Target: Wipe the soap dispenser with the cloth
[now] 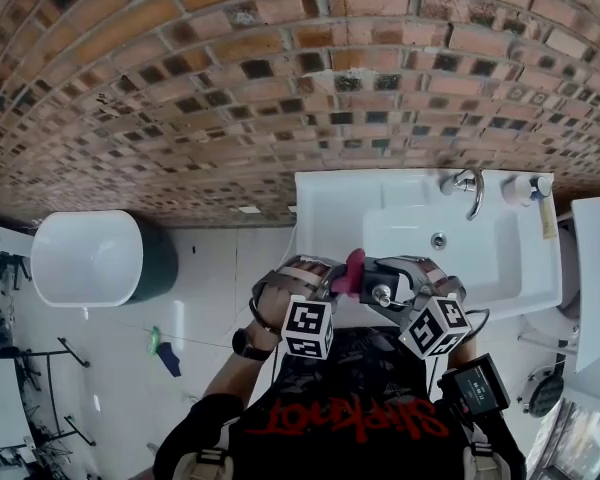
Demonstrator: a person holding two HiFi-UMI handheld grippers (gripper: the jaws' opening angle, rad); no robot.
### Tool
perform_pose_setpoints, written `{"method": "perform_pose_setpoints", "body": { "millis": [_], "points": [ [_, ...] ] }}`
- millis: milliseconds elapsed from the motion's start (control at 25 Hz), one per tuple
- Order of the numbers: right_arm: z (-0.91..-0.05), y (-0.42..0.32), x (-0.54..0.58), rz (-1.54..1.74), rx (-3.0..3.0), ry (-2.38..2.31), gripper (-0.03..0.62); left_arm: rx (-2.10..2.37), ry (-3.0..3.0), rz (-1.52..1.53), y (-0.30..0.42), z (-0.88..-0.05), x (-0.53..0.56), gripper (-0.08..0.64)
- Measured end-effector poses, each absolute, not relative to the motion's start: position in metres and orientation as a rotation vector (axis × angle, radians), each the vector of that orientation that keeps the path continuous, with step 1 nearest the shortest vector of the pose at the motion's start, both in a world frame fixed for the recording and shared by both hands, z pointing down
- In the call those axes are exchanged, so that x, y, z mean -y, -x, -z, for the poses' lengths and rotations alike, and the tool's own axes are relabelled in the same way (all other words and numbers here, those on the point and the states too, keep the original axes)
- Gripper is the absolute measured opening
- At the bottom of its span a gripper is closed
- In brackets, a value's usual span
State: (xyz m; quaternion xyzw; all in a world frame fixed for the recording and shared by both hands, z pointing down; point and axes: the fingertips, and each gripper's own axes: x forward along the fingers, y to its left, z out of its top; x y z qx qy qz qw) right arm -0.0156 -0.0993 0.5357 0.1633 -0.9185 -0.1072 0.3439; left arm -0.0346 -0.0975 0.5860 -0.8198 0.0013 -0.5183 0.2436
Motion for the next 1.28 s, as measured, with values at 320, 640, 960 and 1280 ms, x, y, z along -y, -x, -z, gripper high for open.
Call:
{"method": "perform_pose_setpoints", "body": {
  "millis": [320, 640, 960, 1280],
  "points": [
    [-0.46, 0.021, 0.082, 0.293, 2.591, -0.413, 0.3, -0.043, 2.274, 1.519, 0.051, -0.622, 0.117, 0.107],
    [-0.519, 0.02, 0.088, 0.305, 2.382, -0.373, 0.299, -0.03, 2.164, 1.467, 0.034, -0.615, 0.112, 0.104],
    [-0.514, 0.011, 0.091, 0.283, 2.407, -0.415, 0.299, -0.076, 2.348, 1.177, 0.019, -0.557, 0.101, 0.099],
    [-0.51, 0.002, 0.096, 0.253, 2.428, -0.456, 0.301, -0.042, 2.382, 1.022, 0.009, -0.506, 0.089, 0.098]
  ]
}}
